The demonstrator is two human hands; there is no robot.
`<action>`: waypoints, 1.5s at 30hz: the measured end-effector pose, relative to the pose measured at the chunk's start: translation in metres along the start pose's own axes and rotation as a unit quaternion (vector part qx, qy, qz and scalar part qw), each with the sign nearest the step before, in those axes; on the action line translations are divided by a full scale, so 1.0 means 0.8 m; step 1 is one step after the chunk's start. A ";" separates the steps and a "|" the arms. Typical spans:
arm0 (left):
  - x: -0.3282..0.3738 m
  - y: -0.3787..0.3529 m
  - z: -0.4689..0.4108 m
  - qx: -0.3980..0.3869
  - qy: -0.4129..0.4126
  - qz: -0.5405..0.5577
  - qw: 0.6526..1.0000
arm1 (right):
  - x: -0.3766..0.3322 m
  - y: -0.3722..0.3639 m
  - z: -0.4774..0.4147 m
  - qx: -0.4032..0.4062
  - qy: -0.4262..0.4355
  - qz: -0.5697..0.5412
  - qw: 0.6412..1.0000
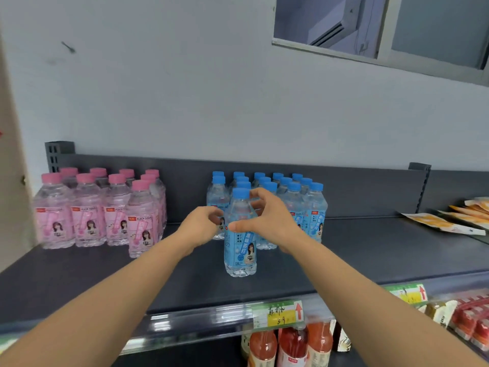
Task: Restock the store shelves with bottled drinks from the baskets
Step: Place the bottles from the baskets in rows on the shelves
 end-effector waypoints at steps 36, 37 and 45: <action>-0.038 0.007 -0.001 -0.032 -0.032 0.052 0.998 | -0.016 -0.065 -0.059 0.105 0.072 0.308 0.943; -0.036 0.008 0.000 -0.021 -0.035 0.033 0.999 | -0.015 -0.060 -0.053 0.104 0.083 0.306 0.943; 0.028 0.006 0.036 0.146 -0.113 -0.178 0.967 | 0.031 0.002 0.003 0.116 0.090 0.380 0.913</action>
Point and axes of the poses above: each hand's wrist, its own z-axis away from the middle knuckle, its own y-axis out of the back of the hand, x = y × z, the point moved 5 cm from there along -z, towards the middle knuckle, and after that the axes turned 1 degree about -y, right-handed, at the moved point
